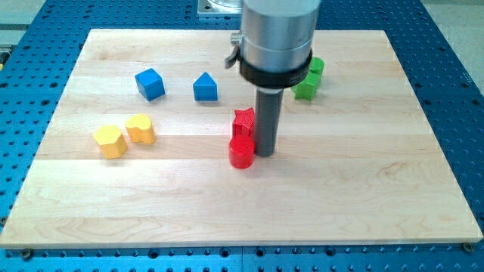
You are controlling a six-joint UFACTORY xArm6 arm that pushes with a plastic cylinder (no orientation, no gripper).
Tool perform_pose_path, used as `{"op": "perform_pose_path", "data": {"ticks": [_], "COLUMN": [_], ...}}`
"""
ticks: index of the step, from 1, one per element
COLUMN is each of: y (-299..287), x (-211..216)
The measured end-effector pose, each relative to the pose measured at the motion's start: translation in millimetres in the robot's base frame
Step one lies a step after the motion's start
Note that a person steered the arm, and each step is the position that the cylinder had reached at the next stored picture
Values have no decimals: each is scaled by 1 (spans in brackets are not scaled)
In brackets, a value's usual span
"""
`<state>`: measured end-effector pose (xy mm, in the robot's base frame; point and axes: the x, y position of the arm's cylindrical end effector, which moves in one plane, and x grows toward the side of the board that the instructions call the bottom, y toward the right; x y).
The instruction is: Place the red star horizontally to the triangle
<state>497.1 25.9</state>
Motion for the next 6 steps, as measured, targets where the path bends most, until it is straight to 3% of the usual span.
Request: {"op": "perform_pose_path", "data": {"ticks": [1, 2, 4, 5, 6], "y": [-26, -28, -25, -26, -28], "x": [27, 17, -63, -68, -41]}}
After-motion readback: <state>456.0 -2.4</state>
